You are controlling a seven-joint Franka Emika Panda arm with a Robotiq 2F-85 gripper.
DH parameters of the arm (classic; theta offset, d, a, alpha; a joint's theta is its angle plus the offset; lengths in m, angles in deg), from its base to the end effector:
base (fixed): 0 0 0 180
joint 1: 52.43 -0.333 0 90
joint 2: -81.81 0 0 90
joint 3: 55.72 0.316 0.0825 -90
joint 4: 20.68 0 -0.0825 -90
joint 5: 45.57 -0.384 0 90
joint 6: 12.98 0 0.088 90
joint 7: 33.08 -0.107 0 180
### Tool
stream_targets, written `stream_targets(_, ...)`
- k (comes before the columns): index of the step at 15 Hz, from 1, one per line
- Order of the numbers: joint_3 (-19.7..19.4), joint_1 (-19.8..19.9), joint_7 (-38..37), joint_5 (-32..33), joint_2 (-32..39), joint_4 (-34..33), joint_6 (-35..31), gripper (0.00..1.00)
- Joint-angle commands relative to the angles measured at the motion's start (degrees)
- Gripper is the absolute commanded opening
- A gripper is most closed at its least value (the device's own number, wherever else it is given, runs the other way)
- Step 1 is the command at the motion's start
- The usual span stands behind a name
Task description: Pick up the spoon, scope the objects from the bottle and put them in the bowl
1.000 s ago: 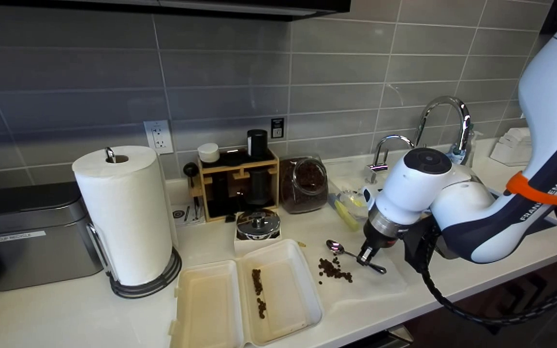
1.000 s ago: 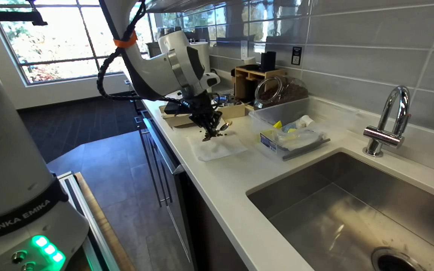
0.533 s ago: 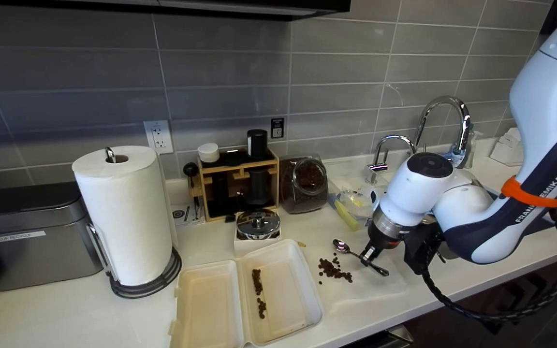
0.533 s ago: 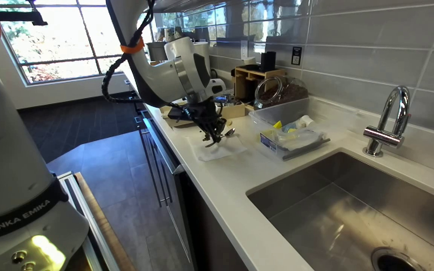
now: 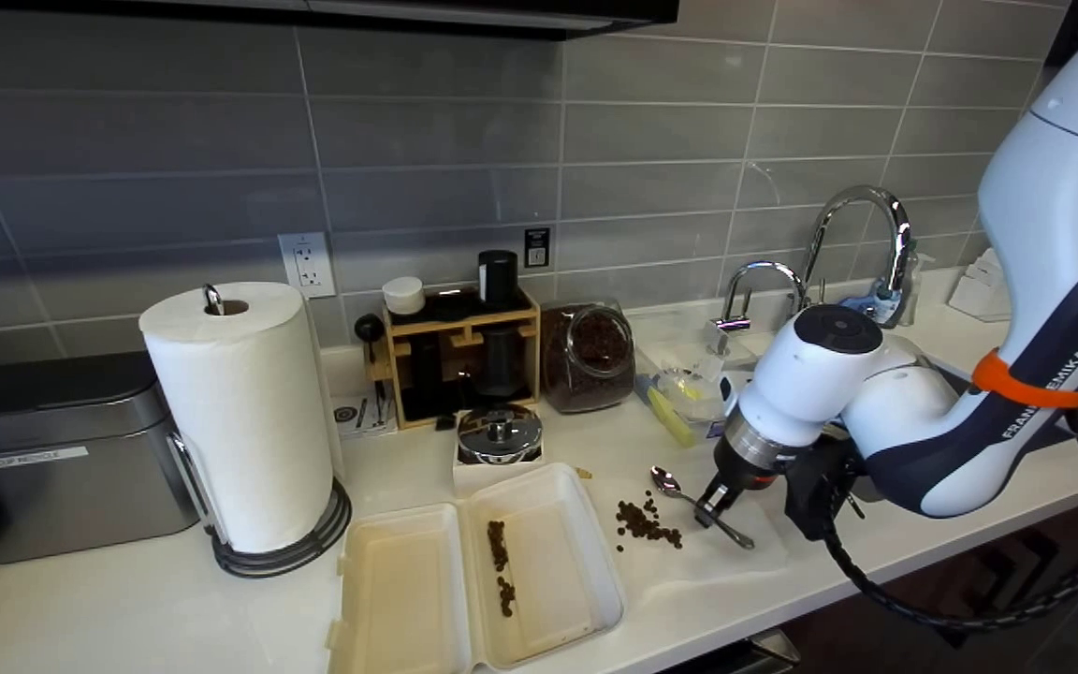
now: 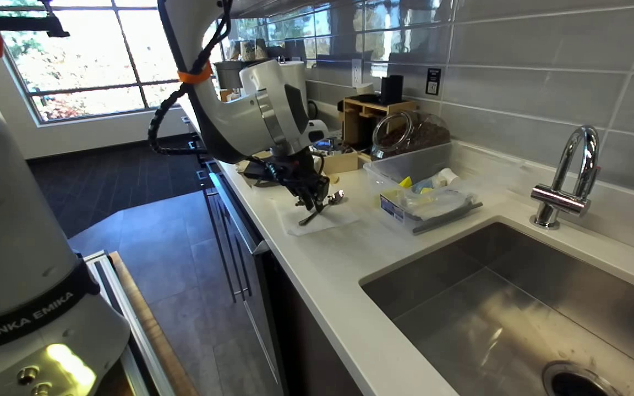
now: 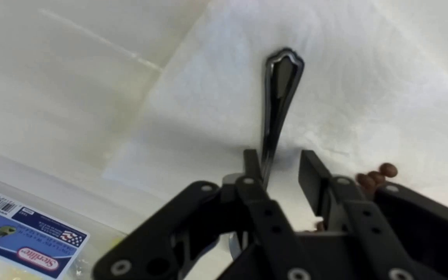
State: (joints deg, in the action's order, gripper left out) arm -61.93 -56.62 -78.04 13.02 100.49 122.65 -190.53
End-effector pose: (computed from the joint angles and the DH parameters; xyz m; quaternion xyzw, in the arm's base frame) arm 0.4539 0.0522 0.1728 0.9833 0.1024 0.1402 0.0543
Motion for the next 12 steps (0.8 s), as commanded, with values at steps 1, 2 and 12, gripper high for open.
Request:
stream_targets(1,1.5,-0.3,1.2,-0.7,-9.3,5.7,4.6,0.65)
stream_targets(2,2.2,0.0,1.8,-1.7,-12.1,7.4,6.0,0.72)
stream_targets(12,4.9,0.1,7.5,-19.9,-30.7,14.6,18.4,1.0)
